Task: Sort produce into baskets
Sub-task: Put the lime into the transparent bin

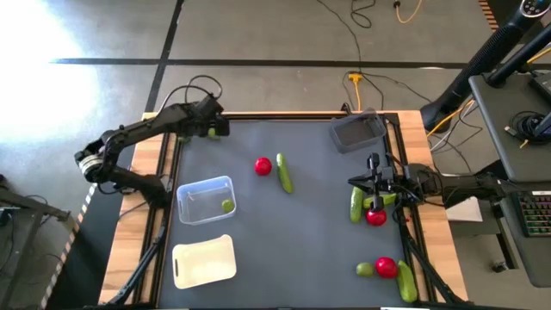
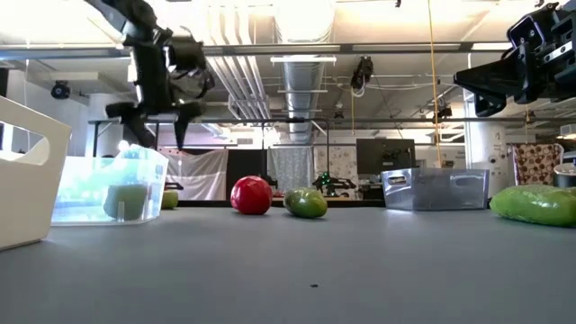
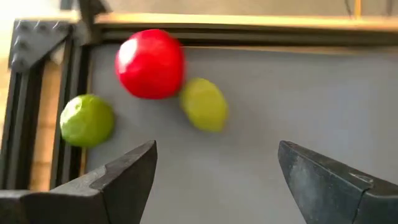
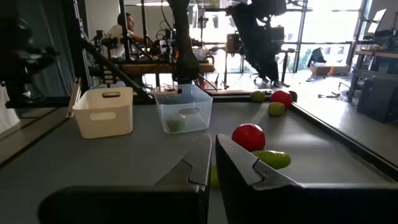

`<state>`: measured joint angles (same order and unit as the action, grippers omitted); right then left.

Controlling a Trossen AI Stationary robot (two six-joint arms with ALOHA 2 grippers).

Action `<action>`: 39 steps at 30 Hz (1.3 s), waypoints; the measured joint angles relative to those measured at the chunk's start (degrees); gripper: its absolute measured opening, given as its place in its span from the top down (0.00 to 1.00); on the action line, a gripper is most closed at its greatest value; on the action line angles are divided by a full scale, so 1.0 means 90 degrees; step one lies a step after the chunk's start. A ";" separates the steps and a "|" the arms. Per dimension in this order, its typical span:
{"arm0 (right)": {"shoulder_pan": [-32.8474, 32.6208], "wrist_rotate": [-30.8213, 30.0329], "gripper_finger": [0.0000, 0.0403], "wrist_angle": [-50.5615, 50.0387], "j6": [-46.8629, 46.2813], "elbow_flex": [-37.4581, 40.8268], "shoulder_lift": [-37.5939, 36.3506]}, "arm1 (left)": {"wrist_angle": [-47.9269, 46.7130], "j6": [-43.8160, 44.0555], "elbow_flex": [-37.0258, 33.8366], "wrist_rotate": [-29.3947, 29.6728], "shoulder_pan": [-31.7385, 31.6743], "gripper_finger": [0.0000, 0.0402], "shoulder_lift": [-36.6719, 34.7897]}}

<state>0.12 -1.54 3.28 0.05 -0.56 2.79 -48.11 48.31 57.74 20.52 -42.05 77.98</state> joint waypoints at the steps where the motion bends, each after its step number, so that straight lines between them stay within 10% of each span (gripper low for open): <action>1: 0.0000 0.0000 0.96 -0.0001 0.0000 0.0000 0.0000 | 0.0159 0.0241 -0.0128 -0.0003 -0.0095 0.21 0.0014; 11: 0.0000 0.0000 0.96 0.0001 0.0000 0.0000 0.0000 | 0.1751 0.1698 -0.1106 0.0225 -0.0084 0.21 0.0653; 28: 0.0002 0.0000 0.96 0.0001 0.0000 0.0000 0.0000 | 0.2121 0.2126 -0.0344 0.0968 -0.0099 0.31 0.2548; 39: 0.0001 0.0000 0.96 0.0001 0.0000 -0.0002 0.0000 | 0.1975 0.2016 -0.0324 0.0988 -0.0071 0.66 0.2530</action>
<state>0.13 -1.54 3.29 0.05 -0.57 2.79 -30.34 66.46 54.83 29.42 -42.69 100.75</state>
